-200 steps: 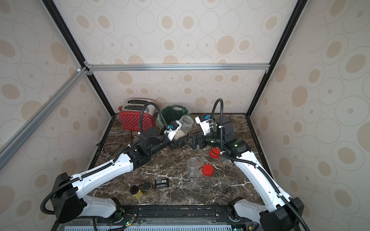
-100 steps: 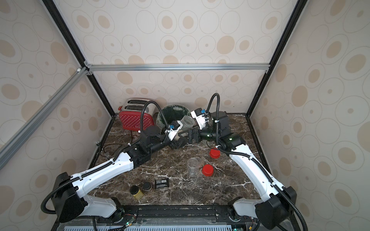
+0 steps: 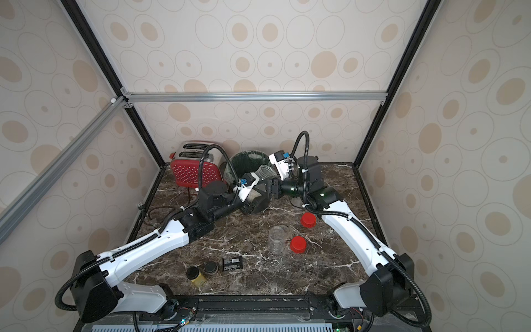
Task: Empty expired oatmeal from jars
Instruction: Pour the expired oatmeal into the trash bin.
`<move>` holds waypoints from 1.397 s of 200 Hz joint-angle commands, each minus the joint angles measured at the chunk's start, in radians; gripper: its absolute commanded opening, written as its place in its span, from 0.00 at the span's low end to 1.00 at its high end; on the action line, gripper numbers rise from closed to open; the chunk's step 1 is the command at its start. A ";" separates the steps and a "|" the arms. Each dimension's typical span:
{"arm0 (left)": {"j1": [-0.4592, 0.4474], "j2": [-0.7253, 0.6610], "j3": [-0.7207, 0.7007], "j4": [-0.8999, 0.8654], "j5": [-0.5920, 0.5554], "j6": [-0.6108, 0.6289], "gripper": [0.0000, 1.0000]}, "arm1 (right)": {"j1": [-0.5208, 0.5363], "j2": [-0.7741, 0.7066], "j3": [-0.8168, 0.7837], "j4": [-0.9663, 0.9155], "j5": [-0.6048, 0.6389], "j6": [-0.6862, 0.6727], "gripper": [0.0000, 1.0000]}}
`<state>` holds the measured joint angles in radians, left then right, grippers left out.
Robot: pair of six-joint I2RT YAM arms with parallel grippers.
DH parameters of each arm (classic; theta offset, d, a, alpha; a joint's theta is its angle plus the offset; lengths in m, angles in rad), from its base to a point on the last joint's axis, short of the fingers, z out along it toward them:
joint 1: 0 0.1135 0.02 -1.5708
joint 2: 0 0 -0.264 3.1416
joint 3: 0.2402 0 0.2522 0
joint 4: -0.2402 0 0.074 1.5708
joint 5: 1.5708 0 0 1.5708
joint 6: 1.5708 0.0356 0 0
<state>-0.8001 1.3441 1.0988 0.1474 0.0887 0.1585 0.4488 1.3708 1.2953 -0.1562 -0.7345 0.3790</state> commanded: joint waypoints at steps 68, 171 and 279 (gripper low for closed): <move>-0.024 -0.063 -0.125 0.379 -0.078 0.167 0.99 | -0.076 0.119 0.149 0.078 -0.154 0.456 0.46; -0.024 -0.031 -0.128 0.439 -0.128 0.333 0.89 | -0.088 0.163 0.204 0.082 -0.237 0.524 0.44; -0.024 -0.028 -0.109 0.407 -0.130 0.369 0.73 | -0.065 0.190 0.213 0.102 -0.256 0.547 0.40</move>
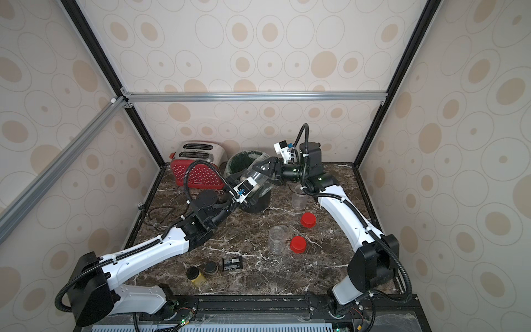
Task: Empty expired oatmeal from jars
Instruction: Pour the expired oatmeal into the trash bin.
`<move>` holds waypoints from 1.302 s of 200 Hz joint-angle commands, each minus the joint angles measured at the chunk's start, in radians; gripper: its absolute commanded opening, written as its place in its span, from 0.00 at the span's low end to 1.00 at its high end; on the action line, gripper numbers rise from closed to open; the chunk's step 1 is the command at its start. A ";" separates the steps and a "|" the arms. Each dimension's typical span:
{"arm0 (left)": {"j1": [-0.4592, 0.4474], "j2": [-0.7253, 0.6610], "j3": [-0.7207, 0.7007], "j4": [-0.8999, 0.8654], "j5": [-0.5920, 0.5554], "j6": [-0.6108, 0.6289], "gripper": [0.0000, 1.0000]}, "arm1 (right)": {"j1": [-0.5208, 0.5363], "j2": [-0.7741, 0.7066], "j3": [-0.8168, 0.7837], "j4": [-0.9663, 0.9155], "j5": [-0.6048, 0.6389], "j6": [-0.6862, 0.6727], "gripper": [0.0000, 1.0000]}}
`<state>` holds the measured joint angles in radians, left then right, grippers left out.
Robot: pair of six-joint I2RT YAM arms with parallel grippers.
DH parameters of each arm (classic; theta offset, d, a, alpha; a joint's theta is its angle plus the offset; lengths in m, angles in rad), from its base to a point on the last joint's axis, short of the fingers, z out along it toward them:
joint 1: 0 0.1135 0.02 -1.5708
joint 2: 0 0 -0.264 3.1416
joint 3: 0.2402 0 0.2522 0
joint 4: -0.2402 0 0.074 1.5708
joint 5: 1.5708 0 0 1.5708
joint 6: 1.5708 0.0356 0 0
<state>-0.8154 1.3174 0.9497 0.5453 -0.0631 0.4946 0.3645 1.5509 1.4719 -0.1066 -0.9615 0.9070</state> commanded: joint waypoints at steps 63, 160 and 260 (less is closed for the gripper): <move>-0.010 -0.025 0.020 -0.006 -0.014 0.035 0.46 | 0.021 0.032 0.041 0.093 -0.045 0.035 0.56; -0.008 -0.045 0.059 -0.133 -0.136 -0.003 0.00 | 0.025 0.018 0.041 0.041 -0.021 -0.070 1.00; -0.006 -0.027 0.216 -0.449 -0.239 -0.123 0.00 | -0.003 -0.046 0.028 -0.153 0.043 -0.272 0.99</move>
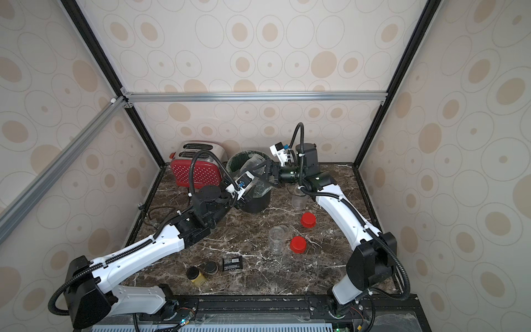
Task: Empty expired oatmeal from jars
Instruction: Pour the expired oatmeal into the trash bin.
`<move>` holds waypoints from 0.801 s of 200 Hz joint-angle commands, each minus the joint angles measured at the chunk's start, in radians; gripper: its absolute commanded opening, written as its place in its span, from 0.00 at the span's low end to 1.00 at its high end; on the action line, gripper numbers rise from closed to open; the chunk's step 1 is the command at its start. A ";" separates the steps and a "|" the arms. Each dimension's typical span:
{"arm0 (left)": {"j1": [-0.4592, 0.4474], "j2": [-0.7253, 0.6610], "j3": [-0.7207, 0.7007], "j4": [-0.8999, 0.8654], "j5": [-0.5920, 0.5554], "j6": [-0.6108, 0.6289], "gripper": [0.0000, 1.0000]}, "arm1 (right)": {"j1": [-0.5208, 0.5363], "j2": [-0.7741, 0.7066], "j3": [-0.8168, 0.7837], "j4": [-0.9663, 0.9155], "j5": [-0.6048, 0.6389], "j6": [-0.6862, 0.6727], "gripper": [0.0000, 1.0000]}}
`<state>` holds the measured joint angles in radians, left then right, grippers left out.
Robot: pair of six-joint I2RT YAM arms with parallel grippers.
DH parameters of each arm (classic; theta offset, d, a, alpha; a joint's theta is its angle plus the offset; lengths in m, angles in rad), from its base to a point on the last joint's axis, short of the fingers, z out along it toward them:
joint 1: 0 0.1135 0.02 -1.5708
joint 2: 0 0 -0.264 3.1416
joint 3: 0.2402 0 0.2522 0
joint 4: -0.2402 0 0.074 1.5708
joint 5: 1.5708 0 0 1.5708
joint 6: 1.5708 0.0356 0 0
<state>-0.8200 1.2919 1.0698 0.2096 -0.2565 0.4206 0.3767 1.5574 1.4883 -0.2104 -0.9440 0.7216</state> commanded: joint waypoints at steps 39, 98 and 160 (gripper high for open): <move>0.019 0.034 0.234 -0.307 -0.087 -0.111 0.00 | -0.046 -0.069 0.046 -0.164 0.104 -0.246 0.99; 0.035 0.129 0.447 -0.599 -0.127 -0.239 0.00 | -0.055 -0.090 0.052 -0.172 0.301 -0.507 0.99; 0.050 0.274 0.749 -0.982 -0.122 -0.390 0.00 | -0.053 -0.136 -0.100 0.103 0.364 -0.641 0.99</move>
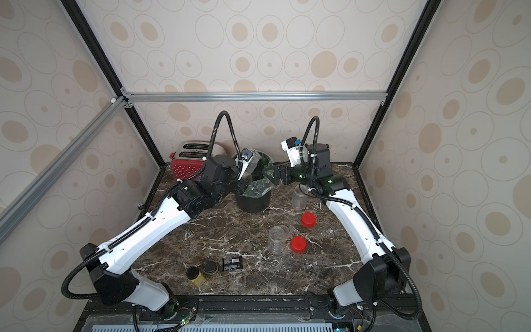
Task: Empty expired oatmeal from jars
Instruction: Pour the expired oatmeal into the trash bin.
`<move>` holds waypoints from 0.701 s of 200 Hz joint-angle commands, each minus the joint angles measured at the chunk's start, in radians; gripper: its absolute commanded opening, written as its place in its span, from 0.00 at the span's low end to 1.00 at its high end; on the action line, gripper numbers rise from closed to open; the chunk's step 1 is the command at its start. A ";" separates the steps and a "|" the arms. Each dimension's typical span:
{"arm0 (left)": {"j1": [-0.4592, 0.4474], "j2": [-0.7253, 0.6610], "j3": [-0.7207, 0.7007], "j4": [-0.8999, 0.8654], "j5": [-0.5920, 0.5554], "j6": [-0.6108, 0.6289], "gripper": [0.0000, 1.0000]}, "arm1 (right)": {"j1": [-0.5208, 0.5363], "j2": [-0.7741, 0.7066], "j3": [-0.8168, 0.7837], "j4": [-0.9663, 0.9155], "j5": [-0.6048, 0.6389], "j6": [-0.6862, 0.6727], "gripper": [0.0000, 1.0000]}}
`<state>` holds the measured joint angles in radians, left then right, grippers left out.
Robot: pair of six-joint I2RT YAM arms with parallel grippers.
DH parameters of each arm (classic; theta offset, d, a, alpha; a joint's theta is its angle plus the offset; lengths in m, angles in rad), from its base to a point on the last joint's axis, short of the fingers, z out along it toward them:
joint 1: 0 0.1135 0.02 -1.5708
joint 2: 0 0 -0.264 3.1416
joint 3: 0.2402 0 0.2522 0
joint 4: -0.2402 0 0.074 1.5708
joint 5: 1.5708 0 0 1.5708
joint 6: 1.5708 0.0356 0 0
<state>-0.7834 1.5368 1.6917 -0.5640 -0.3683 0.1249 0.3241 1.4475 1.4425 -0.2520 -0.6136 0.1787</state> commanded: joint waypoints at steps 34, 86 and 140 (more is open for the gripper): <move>0.053 0.135 0.314 -0.407 0.036 -0.198 0.00 | 0.021 -0.030 -0.131 0.277 0.018 -0.228 0.99; 0.093 0.227 0.450 -0.490 0.113 -0.246 0.00 | 0.041 0.010 -0.121 0.302 0.033 -0.343 0.99; 0.120 0.376 0.693 -0.654 0.143 -0.289 0.00 | 0.043 0.032 -0.104 0.300 0.035 -0.354 0.99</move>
<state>-0.6838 1.8687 2.2650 -1.0901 -0.2470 -0.1135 0.3607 1.4628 1.3075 0.0261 -0.5785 -0.1345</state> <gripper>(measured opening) 0.730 0.988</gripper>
